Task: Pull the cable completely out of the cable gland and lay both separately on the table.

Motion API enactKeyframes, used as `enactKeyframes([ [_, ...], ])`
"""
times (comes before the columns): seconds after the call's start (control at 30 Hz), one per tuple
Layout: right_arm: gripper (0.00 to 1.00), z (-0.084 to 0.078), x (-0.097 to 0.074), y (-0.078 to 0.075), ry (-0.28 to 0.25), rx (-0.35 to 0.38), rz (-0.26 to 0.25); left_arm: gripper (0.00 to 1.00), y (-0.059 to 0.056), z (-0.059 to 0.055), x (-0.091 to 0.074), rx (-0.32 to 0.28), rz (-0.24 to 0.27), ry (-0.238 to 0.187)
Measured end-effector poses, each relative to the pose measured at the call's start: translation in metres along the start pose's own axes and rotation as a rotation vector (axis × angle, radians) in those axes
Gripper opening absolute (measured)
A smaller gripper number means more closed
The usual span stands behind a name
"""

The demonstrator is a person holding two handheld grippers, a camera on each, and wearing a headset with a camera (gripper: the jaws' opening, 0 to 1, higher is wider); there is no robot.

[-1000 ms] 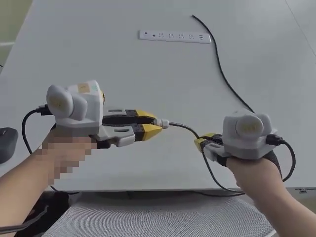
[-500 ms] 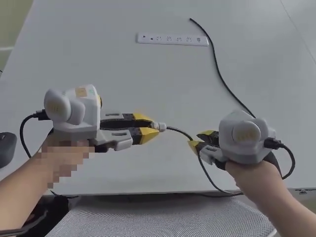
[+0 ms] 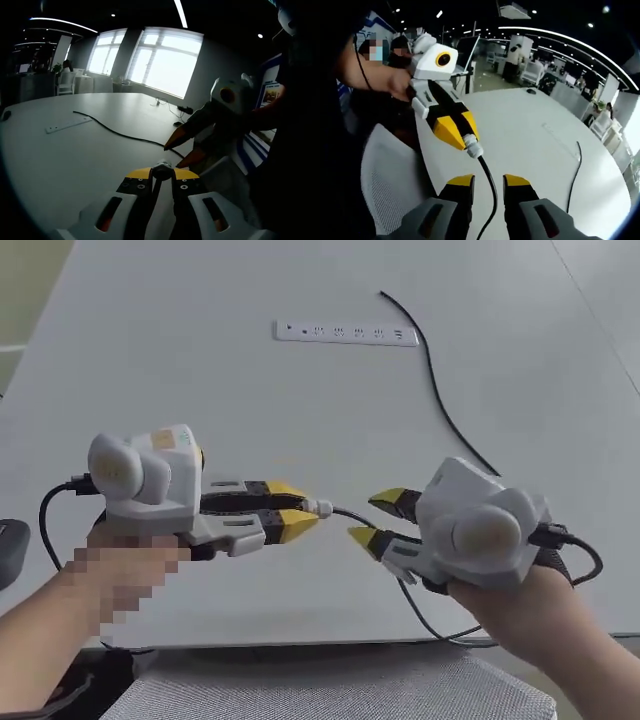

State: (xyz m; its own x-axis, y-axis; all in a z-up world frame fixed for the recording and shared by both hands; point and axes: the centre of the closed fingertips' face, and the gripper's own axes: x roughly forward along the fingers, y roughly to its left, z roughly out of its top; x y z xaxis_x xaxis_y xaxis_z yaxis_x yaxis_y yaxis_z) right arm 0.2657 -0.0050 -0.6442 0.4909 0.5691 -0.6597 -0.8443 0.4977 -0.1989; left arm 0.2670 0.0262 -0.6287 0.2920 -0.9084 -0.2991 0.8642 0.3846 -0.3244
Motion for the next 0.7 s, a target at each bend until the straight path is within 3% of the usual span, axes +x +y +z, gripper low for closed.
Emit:
enactKeyframes([
  [0.07,0.16,0.0,0.002,-0.003,0.024,-0.082,-0.039,0.15,0.0,0.0,0.0,0.001,-0.004,0.0],
  [0.1,0.13,0.003,0.004,-0.005,0.026,-0.202,-0.063,0.15,-0.001,0.0,0.0,0.0,-0.005,0.0],
  [0.13,0.11,0.004,0.006,-0.001,0.028,-0.237,-0.055,0.15,0.0,0.001,0.0,0.001,-0.004,-0.001],
  [0.23,0.11,0.006,0.011,0.007,0.024,-0.235,-0.029,0.15,-0.001,0.002,0.0,-0.002,-0.006,-0.008],
  [0.7,0.0,0.015,0.015,0.004,-0.01,-0.253,-0.045,0.15,-0.002,0.005,0.002,0.003,-0.012,-0.019],
])
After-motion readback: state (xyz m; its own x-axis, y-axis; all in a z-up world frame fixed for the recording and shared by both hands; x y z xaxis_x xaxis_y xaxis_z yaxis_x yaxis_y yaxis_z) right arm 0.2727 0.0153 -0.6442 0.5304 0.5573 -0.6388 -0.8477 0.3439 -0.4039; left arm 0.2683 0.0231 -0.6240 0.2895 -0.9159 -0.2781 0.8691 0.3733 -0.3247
